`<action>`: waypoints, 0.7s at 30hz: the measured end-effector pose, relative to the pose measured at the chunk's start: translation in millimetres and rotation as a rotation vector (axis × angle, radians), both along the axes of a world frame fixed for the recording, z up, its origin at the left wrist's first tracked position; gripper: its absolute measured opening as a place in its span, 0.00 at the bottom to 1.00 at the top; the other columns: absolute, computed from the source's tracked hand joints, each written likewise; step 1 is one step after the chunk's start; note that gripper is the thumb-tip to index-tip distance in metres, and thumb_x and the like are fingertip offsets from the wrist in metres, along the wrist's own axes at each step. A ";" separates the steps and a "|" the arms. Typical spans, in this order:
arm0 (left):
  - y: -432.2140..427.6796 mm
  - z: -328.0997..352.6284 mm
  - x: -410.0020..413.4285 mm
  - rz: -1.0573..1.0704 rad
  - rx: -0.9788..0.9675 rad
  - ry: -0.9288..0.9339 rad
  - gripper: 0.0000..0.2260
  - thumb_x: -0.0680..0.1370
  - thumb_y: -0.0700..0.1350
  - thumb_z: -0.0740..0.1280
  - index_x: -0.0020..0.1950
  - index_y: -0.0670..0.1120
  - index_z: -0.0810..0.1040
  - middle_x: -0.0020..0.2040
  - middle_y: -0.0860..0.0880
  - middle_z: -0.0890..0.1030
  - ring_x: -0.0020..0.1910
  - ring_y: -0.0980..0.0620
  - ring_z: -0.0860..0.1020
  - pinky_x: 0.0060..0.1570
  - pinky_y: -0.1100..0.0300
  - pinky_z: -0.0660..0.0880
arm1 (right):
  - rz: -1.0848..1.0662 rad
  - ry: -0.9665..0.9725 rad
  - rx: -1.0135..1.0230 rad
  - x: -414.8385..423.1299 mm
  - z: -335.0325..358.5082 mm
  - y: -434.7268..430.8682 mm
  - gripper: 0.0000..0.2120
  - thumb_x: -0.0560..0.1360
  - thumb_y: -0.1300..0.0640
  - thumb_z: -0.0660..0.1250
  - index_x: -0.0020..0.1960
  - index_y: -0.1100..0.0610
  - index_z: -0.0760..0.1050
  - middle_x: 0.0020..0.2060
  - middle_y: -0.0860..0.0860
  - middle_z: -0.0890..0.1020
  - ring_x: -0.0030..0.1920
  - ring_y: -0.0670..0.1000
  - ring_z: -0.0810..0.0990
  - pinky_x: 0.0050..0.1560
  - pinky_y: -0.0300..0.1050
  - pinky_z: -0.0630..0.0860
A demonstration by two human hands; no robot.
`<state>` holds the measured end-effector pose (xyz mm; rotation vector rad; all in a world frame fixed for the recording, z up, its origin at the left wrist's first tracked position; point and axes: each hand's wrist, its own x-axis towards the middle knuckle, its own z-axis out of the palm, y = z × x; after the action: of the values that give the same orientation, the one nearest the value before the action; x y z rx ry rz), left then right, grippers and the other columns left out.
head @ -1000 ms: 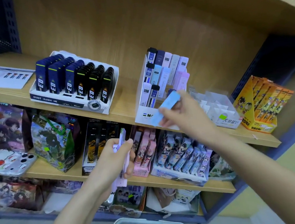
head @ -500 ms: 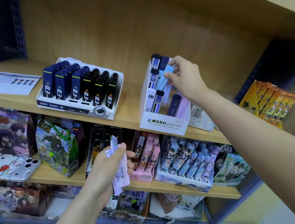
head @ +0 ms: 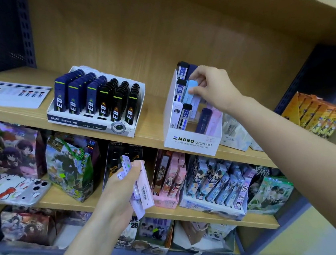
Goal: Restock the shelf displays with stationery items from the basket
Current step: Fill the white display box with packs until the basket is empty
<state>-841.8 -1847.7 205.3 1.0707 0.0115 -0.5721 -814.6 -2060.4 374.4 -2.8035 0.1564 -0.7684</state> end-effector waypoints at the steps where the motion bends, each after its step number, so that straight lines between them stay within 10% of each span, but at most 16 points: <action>1: -0.4 -0.2 0.2 0.002 0.000 0.000 0.11 0.79 0.49 0.63 0.52 0.42 0.76 0.39 0.44 0.74 0.40 0.45 0.74 0.44 0.51 0.74 | 0.003 -0.036 -0.016 0.5 -3.0 -0.3 0.11 0.73 0.63 0.70 0.54 0.60 0.75 0.45 0.51 0.74 0.39 0.48 0.74 0.42 0.34 0.72; 8: 0.4 2.6 -0.3 -0.004 -0.045 -0.029 0.08 0.80 0.49 0.62 0.52 0.48 0.78 0.40 0.45 0.74 0.39 0.48 0.74 0.42 0.53 0.74 | -0.071 -0.134 -0.133 -4.3 -15.4 5.6 0.12 0.76 0.61 0.67 0.58 0.58 0.71 0.55 0.50 0.70 0.43 0.47 0.72 0.45 0.41 0.71; 12: 1.0 1.0 0.3 0.029 -0.065 -0.061 0.07 0.80 0.49 0.61 0.51 0.50 0.77 0.45 0.43 0.72 0.43 0.45 0.72 0.47 0.49 0.71 | 0.039 -0.317 0.055 -30.5 -34.3 34.4 0.03 0.79 0.60 0.61 0.53 0.55 0.69 0.45 0.46 0.71 0.37 0.40 0.70 0.41 0.35 0.68; 21: -3.8 5.0 -7.8 0.007 -0.117 -0.114 0.09 0.80 0.49 0.60 0.55 0.48 0.76 0.55 0.34 0.78 0.54 0.37 0.79 0.52 0.47 0.76 | 0.233 0.433 0.444 -89.6 -111.4 95.1 0.09 0.75 0.49 0.68 0.46 0.56 0.78 0.34 0.42 0.77 0.31 0.35 0.75 0.35 0.28 0.72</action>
<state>-849.6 -1851.5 210.3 0.9870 -0.1165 -0.4985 -904.2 -1965.3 263.0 -2.4554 0.0594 -0.0524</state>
